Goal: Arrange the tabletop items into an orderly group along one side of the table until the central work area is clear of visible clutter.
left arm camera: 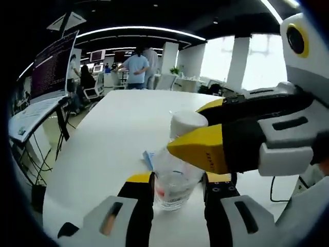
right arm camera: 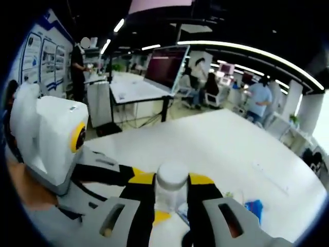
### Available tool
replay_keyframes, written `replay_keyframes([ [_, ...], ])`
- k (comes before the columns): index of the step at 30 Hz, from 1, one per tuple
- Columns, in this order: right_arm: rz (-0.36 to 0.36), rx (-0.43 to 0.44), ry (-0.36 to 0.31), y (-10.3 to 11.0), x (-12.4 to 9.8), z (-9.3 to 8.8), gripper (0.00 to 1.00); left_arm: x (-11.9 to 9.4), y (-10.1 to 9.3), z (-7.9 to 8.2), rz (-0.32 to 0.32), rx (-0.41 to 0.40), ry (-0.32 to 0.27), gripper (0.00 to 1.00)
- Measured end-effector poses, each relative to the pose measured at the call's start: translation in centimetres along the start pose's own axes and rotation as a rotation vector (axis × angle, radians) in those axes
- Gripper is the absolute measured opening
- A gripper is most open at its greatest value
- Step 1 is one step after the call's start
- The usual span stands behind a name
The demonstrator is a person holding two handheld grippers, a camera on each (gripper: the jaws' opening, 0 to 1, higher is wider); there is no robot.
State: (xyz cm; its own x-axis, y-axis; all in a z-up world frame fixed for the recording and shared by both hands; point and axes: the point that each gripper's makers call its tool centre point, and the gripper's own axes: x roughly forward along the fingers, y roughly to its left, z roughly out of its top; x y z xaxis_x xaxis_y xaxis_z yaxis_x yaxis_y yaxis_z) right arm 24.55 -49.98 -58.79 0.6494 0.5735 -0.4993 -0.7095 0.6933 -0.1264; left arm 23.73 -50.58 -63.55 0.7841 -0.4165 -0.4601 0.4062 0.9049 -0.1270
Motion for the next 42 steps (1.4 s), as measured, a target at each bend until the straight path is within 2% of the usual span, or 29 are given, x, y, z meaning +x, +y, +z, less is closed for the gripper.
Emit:
replay_keyframes([
  [2, -0.003, 0.017, 0.019, 0.1, 0.0, -0.1, 0.19, -0.2, -0.1, 0.2, -0.002, -0.001, -0.004, 0.37],
  [5, 0.007, 0.028, 0.03, 0.4, -0.1, -0.3, 0.19, -0.6, 0.1, 0.9, -0.009, -0.011, -0.041, 0.38],
  [10, 0.037, 0.07, 0.039, 0.3, -0.1, -0.6, 0.19, -0.4, 0.0, 0.9, -0.035, 0.006, -0.031, 0.38],
  [15, 0.084, 0.054, 0.087, 0.1, -0.1, -1.6, 0.21, -0.6, -0.1, 0.9, -0.048, 0.023, -0.033, 0.36],
  [17, 0.118, 0.094, 0.085, 0.2, 0.0, -1.6, 0.22, -0.7, -0.1, 0.9, -0.049, 0.02, -0.035, 0.36],
  [19, 0.128, 0.09, 0.085, 0.1, 0.0, -1.7, 0.22, -0.7, -0.1, 0.9, -0.056, 0.018, -0.027, 0.35],
  [24, 0.163, 0.05, 0.079, 0.5, -0.2, -1.6, 0.22, -0.9, 0.2, 0.8, -0.074, 0.04, -0.018, 0.35],
  [29, 0.269, 0.016, 0.037, 1.2, -0.7, -1.4, 0.25, -1.2, 0.5, 0.7, -0.115, 0.047, -0.011, 0.34],
  [36, 0.341, -0.033, 0.014, 0.7, -1.0, -1.0, 0.25, -1.1, 0.3, 0.7, -0.163, 0.083, 0.004, 0.34],
  [38, 0.369, -0.054, 0.003, 0.5, -0.9, -0.7, 0.26, -1.1, 0.3, 0.7, -0.173, 0.09, 0.007, 0.34],
  [40, 0.429, -0.128, 0.01, 1.0, -0.8, -0.8, 0.26, -1.1, 0.3, 0.7, -0.188, 0.104, 0.012, 0.34],
  [42, 0.474, -0.158, 0.016, 1.4, -0.7, -0.8, 0.26, -1.1, 0.3, 0.8, -0.199, 0.112, 0.021, 0.34],
])
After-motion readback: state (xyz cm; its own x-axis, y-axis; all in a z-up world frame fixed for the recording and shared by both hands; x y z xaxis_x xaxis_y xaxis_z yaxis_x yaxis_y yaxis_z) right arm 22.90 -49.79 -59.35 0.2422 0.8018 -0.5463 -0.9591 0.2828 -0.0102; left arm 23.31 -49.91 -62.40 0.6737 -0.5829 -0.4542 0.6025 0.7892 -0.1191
